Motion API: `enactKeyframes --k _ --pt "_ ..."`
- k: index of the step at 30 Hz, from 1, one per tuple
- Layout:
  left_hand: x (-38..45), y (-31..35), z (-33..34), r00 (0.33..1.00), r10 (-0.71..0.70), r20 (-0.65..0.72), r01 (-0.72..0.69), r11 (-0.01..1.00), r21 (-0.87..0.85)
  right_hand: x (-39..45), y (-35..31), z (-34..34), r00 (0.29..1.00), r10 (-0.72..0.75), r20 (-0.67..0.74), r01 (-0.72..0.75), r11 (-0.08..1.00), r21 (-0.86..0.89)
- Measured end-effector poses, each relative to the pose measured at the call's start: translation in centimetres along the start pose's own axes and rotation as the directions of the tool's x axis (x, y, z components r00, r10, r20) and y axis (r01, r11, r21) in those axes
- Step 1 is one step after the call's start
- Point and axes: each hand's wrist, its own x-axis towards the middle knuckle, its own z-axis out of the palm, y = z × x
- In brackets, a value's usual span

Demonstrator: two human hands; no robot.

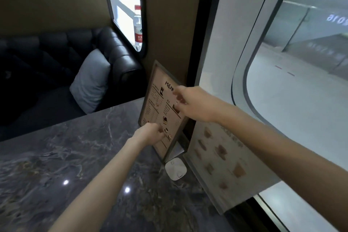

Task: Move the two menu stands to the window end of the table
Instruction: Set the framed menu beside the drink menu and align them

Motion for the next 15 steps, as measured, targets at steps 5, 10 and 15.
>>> enactKeyframes --k 5,10,15 --pt "0.3 -0.4 1.8 0.97 -0.095 -0.222 0.047 0.976 -0.211 0.9 1.3 -2.5 0.994 -0.089 -0.055 0.089 0.996 -0.011" --pt "0.2 -1.0 5.6 0.946 -0.227 -0.231 0.114 0.901 -0.419 2.6 3.8 -2.8 0.998 0.058 -0.008 -0.058 0.998 0.017" --pt "1.4 -2.3 8.9 0.947 -0.299 -0.118 0.167 0.771 -0.614 4.3 5.3 -2.3 0.991 0.107 0.081 -0.126 0.946 0.298"
